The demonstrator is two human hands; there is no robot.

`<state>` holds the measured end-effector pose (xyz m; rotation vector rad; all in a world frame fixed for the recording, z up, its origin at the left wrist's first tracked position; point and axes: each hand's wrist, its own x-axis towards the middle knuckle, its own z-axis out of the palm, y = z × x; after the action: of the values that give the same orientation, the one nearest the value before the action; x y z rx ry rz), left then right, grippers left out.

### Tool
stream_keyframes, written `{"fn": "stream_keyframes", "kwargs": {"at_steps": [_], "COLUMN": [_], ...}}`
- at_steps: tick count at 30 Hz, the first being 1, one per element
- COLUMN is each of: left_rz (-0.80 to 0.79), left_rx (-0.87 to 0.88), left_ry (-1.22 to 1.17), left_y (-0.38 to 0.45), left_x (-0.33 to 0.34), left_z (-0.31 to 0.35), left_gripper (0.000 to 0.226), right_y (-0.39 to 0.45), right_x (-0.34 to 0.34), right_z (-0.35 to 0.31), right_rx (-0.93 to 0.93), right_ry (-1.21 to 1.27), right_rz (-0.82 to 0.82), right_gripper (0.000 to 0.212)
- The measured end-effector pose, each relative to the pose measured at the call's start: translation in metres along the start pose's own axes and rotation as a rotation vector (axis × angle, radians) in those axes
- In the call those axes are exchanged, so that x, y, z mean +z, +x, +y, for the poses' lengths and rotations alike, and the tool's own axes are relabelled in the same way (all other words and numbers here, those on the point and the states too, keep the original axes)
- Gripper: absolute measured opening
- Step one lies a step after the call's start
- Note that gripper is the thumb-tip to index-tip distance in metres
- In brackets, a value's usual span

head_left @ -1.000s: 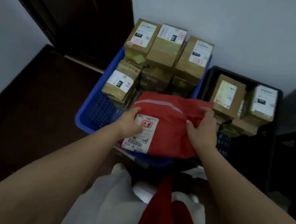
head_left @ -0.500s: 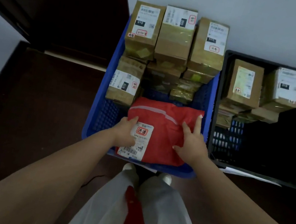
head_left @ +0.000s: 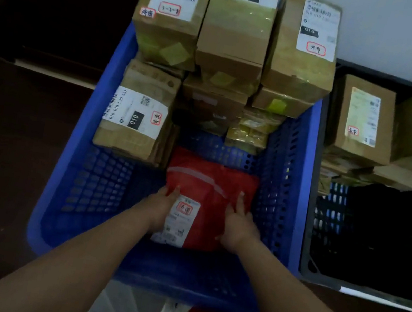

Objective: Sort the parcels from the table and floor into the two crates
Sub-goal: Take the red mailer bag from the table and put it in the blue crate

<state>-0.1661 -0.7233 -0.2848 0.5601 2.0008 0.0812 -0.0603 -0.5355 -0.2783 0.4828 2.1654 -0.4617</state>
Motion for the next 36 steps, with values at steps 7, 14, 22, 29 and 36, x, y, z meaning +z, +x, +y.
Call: {"fn": "stream_keyframes", "kwargs": {"at_steps": [7,14,22,29,36], "left_rz": [-0.129,0.044,0.181,0.299,0.409], "left_rx": [-0.118,-0.029,0.098,0.252,0.508], "left_ry": [0.061,0.2,0.298,0.491,0.713], "left_y": [0.03,-0.031,-0.132,-0.178,-0.217], "left_x": [0.021,-0.02,-0.079,-0.128,-0.147], "left_z": [-0.001,0.031,0.094,0.175,0.293], "left_gripper": [0.097,0.075,0.058,0.068,0.062], "right_y": [0.029,-0.034,-0.155,-0.235,-0.305], "right_x": [0.024,-0.011,-0.086,-0.153,-0.184], "right_z": [0.006,-0.004,-0.016,0.006,0.061], "right_rx": [0.059,0.022,-0.001,0.072,0.267], "right_ry": [-0.031,-0.03,-0.02,0.028,0.097], "right_rz": [-0.214,-0.064,0.158,0.363,0.54], "right_gripper": [0.096,0.073,0.054,0.049,0.05]}}
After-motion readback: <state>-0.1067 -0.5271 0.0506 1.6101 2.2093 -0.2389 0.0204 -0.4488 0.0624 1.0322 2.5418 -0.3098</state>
